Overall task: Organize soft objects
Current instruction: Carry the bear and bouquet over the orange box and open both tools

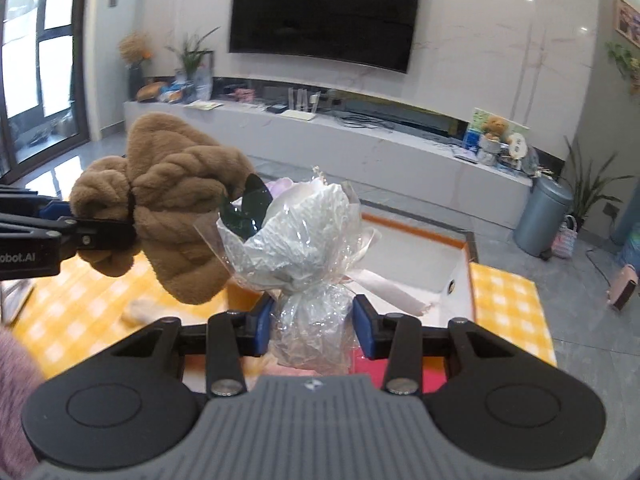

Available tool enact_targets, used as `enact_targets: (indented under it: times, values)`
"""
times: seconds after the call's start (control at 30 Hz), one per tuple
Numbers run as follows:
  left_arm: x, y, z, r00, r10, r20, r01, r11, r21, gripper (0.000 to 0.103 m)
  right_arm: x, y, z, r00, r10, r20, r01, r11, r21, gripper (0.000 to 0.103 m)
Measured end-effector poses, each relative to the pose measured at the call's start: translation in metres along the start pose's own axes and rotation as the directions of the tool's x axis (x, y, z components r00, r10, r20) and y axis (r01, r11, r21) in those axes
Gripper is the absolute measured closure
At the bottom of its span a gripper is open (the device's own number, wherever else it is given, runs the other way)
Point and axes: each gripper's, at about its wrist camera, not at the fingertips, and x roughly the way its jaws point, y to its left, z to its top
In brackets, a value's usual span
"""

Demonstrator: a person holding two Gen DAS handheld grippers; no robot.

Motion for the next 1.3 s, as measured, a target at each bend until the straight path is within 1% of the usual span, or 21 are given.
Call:
enact_targets:
  times: [0.23,0.33,0.43,0.53,0.67,0.77,0.83,0.93,1.0,1.07,1.17,1.2,1.23,1.3]
  values:
    - [0.062,-0.01,0.028,1.0,0.02,0.004,-0.02,1.0,0.024,0.066,0.055,-0.02,0.037,0.998,-0.055,-0.026,0.055,0.998,0.025,0.061]
    - [0.087,-0.013,0.031,0.999,0.03,-0.018,-0.029,0.998,0.05,0.066,0.088,-0.03,0.049,0.996,-0.065,-0.067,0.069,0.996,0.056,0.061]
    - [0.111,-0.017,0.028,0.997,0.073,-0.038,-0.069,0.991,0.112,0.066,0.121,-0.039,0.055,0.991,-0.074,-0.111,0.083,0.993,0.08,0.061]
    - [0.135,-0.017,0.022,0.994,0.071,-0.082,-0.059,0.988,0.144,0.066,0.154,-0.043,0.054,0.985,-0.063,-0.163,0.08,0.992,0.097,0.061]
    - [0.163,-0.016,0.015,0.985,0.107,-0.134,-0.079,0.976,0.201,0.066,0.198,-0.051,0.058,0.971,-0.043,-0.234,0.071,0.991,0.114,0.061]
    - [0.176,-0.014,0.012,0.98,0.101,-0.174,-0.063,0.975,0.214,0.065,0.221,-0.054,0.054,0.959,-0.04,-0.28,0.071,0.993,0.099,0.061]
    - [0.182,-0.014,0.01,0.975,0.114,-0.19,-0.069,0.971,0.229,0.065,0.234,-0.055,0.054,0.953,-0.04,-0.302,0.069,0.994,0.084,0.061]
    - [0.188,-0.013,0.01,0.972,0.115,-0.203,-0.066,0.97,0.232,0.065,0.25,-0.056,0.052,0.944,-0.044,-0.328,0.07,0.995,0.067,0.061]
    - [0.193,-0.013,0.009,0.971,0.126,-0.203,-0.071,0.964,0.258,0.064,0.257,-0.056,0.048,0.939,-0.04,-0.343,0.069,0.995,0.073,0.06]
    - [0.2,-0.014,0.01,0.969,0.135,-0.208,-0.075,0.96,0.271,0.063,0.262,-0.058,0.046,0.933,-0.023,-0.358,0.057,0.995,0.085,0.056]
    - [0.203,-0.012,0.009,0.966,0.138,-0.22,-0.079,0.963,0.256,0.06,0.266,-0.059,0.044,0.928,-0.012,-0.373,0.046,0.996,0.08,0.055]
    - [0.204,-0.011,0.009,0.965,0.142,-0.221,-0.083,0.963,0.258,0.059,0.267,-0.059,0.043,0.927,-0.011,-0.375,0.042,0.996,0.076,0.055]
    - [0.203,-0.012,0.009,0.965,0.145,-0.22,-0.084,0.961,0.265,0.055,0.269,-0.059,0.043,0.926,-0.009,-0.377,0.039,0.996,0.074,0.054]
    - [0.203,-0.014,0.009,0.967,0.146,-0.209,-0.084,0.956,0.281,0.054,0.269,-0.058,0.042,0.924,-0.007,-0.381,0.037,0.997,0.072,0.051]
